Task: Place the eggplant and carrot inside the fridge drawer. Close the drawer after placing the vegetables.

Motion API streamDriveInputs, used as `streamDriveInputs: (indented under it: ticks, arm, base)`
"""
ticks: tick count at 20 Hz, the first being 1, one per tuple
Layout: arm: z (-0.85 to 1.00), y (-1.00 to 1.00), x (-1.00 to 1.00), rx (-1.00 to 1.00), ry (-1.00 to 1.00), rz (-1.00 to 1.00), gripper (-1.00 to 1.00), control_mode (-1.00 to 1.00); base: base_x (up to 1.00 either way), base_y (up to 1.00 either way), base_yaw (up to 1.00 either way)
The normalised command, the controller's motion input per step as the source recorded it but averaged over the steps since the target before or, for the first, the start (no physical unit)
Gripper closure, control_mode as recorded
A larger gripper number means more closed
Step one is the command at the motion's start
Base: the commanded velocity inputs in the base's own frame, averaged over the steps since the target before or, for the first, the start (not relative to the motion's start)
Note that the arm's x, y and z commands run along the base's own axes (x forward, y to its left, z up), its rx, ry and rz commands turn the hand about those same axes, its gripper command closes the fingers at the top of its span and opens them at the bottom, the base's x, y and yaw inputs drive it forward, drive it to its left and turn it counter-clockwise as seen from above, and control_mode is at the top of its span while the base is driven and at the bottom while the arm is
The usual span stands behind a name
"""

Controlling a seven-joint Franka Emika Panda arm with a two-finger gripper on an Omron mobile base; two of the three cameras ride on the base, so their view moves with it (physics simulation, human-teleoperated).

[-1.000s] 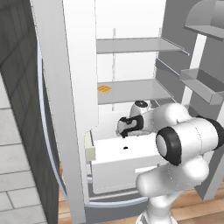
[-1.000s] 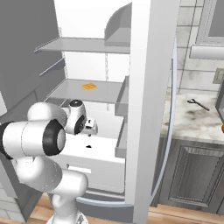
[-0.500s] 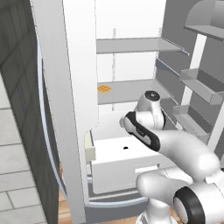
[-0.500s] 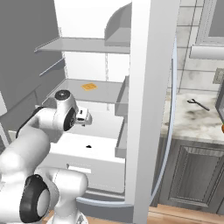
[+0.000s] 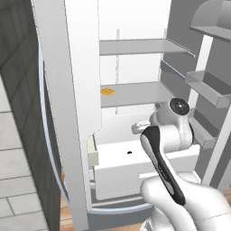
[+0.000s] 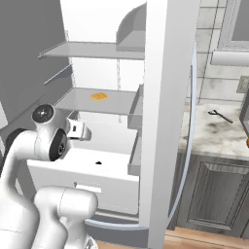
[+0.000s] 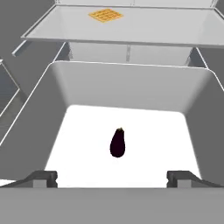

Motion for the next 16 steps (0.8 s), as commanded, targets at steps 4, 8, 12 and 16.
streamDriveInputs:
  ticks: [4,8,12,16]
  arm:
    - [0.26,-0.06,-1.0,0.0,-0.09,-0.02,-1.0,-1.0]
    - [0.04,0.01,-0.42,0.0,-0.04,-0.01,-1.0,-1.0]
    - [0.0,0.04,0.0,-0.01,0.0,0.0,-1.0,-1.0]
    - [-0.01,-0.24,-0.44,0.02,0.0,-0.03,-1.0,-1.0]
  base:
    - [0.0,0.0,0.0]
    - [0.0,0.0,0.0]
    - [0.0,0.0,0.0]
    - [0.0,0.0,0.0]
